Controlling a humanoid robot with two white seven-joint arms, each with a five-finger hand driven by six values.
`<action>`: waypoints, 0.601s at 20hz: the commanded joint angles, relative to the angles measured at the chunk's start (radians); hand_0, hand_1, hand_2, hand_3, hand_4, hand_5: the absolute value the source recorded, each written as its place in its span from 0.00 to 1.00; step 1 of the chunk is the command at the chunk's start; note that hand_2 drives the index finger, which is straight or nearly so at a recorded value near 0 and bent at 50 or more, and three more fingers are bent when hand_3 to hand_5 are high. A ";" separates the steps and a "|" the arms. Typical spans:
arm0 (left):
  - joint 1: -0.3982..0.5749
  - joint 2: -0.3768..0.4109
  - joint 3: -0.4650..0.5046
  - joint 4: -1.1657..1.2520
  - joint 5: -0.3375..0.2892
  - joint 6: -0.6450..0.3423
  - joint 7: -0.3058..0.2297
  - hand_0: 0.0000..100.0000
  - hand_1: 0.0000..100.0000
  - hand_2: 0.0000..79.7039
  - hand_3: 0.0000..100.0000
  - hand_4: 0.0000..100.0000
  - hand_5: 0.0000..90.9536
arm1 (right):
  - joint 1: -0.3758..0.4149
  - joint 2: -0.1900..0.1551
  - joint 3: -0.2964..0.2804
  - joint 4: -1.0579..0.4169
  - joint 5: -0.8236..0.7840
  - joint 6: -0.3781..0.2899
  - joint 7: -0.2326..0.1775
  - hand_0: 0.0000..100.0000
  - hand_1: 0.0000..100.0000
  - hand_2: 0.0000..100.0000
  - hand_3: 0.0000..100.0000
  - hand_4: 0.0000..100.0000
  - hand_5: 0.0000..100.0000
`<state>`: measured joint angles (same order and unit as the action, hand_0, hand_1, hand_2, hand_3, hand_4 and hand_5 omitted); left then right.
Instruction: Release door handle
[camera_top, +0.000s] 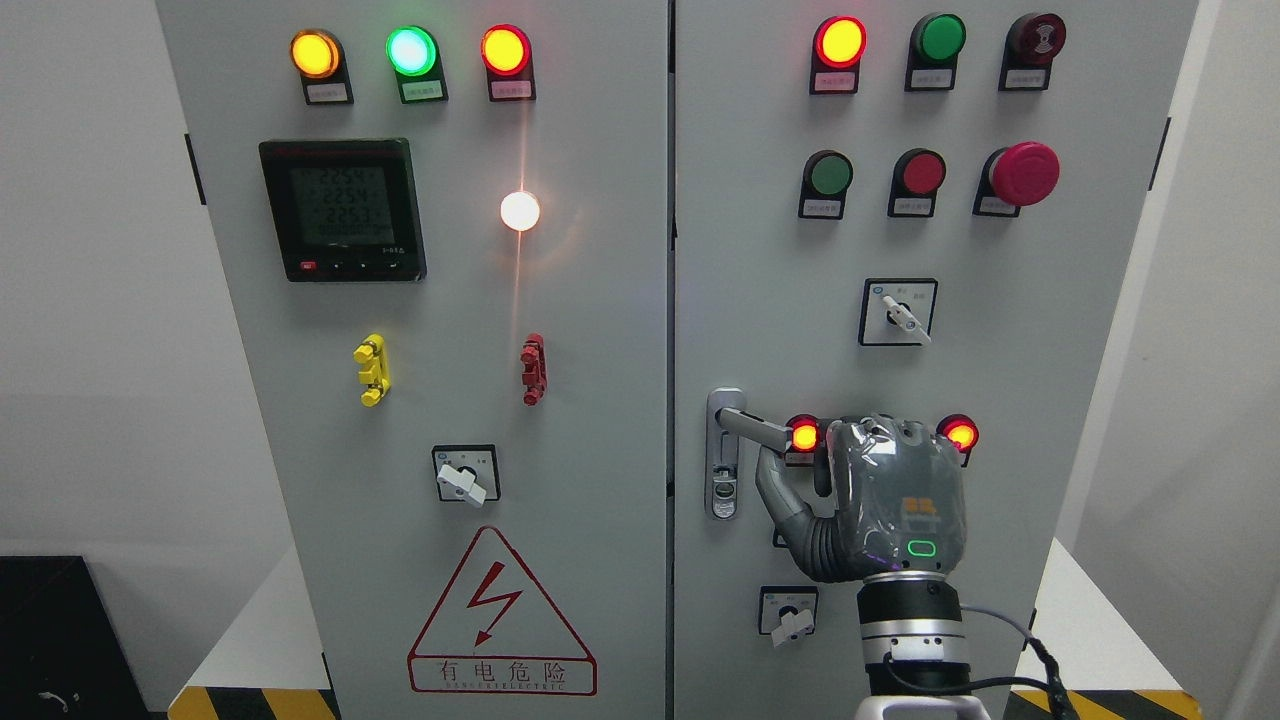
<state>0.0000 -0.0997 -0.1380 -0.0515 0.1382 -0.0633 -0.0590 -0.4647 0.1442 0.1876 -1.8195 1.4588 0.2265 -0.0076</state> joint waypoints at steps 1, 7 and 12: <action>0.018 0.000 0.000 0.001 0.000 0.000 -0.001 0.12 0.56 0.00 0.00 0.00 0.00 | 0.003 0.000 0.000 -0.003 0.000 0.001 -0.005 0.52 0.31 0.92 1.00 1.00 0.99; 0.018 0.000 0.000 0.001 0.000 0.000 -0.001 0.12 0.56 0.00 0.00 0.00 0.00 | 0.038 0.000 0.004 -0.023 -0.003 -0.004 -0.006 0.53 0.30 0.88 1.00 0.99 0.98; 0.018 0.000 0.000 0.001 0.000 0.000 -0.001 0.12 0.56 0.00 0.00 0.00 0.00 | 0.155 -0.006 0.004 -0.090 -0.006 -0.009 -0.008 0.52 0.28 0.71 1.00 0.88 0.88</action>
<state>0.0000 -0.0997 -0.1380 -0.0514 0.1383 -0.0633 -0.0590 -0.4000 0.1439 0.1891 -1.8442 1.4557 0.2205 -0.0131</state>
